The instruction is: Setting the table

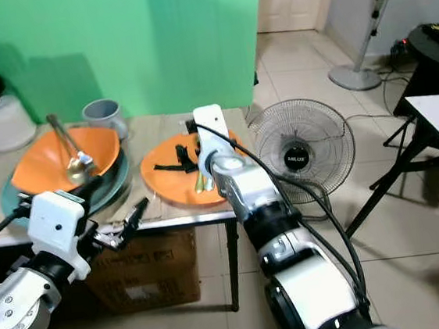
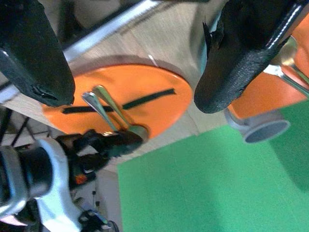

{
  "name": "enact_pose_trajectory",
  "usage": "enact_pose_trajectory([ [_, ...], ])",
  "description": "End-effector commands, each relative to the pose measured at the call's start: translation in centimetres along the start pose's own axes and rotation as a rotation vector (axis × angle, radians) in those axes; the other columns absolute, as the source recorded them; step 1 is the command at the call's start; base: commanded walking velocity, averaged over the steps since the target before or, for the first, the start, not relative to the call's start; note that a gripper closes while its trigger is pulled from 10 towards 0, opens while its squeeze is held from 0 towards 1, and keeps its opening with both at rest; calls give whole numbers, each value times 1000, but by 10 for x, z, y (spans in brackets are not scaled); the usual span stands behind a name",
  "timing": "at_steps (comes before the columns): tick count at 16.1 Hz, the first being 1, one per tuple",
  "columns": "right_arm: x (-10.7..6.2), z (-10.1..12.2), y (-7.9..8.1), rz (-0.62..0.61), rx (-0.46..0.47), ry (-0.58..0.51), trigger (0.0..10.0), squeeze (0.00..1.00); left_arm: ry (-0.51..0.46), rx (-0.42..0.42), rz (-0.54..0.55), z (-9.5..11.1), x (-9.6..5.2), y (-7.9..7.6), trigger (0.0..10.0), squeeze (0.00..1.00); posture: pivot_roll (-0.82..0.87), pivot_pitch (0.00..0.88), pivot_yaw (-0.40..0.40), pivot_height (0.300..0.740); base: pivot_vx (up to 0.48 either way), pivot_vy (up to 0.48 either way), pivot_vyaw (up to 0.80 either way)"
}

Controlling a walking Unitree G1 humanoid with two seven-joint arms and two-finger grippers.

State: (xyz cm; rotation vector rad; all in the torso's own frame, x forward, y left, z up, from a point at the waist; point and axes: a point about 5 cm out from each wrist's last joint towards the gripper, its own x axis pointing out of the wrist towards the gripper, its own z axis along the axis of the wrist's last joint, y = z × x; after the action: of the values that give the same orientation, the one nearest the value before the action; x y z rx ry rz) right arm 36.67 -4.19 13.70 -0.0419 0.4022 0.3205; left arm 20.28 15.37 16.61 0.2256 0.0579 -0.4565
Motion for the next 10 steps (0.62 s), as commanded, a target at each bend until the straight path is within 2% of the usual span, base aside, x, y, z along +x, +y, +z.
enact_pose_trajectory([
  [1,3,0,-4,-26,20,8,10000,1000,-3,-8,-48,2,3,-3,10000,0,-9,12,-14,740,0,0,0],
  [3,10,0,-7,-89,50,23,10000,1000,-2,-22,-117,5,1,-9,10000,0,0,27,-19,740,0,0,0],
  [4,12,0,-8,-102,81,28,10000,906,0,-27,-134,5,-1,-10,10000,0,3,31,-20,740,0,0,0],
  [5,13,-1,-10,-112,92,31,10000,0,2,-29,-138,5,-2,-10,10000,0,7,37,-21,740,0,0,0],
  [9,15,1,-16,-136,171,42,10000,0,9,-36,-147,7,-7,-12,10000,0,19,70,-28,740,0,0,0],
  [10,16,0,-17,-144,147,48,7333,0,20,-42,-154,5,-11,-13,10000,0,19,84,-29,740,0,0,0],
])
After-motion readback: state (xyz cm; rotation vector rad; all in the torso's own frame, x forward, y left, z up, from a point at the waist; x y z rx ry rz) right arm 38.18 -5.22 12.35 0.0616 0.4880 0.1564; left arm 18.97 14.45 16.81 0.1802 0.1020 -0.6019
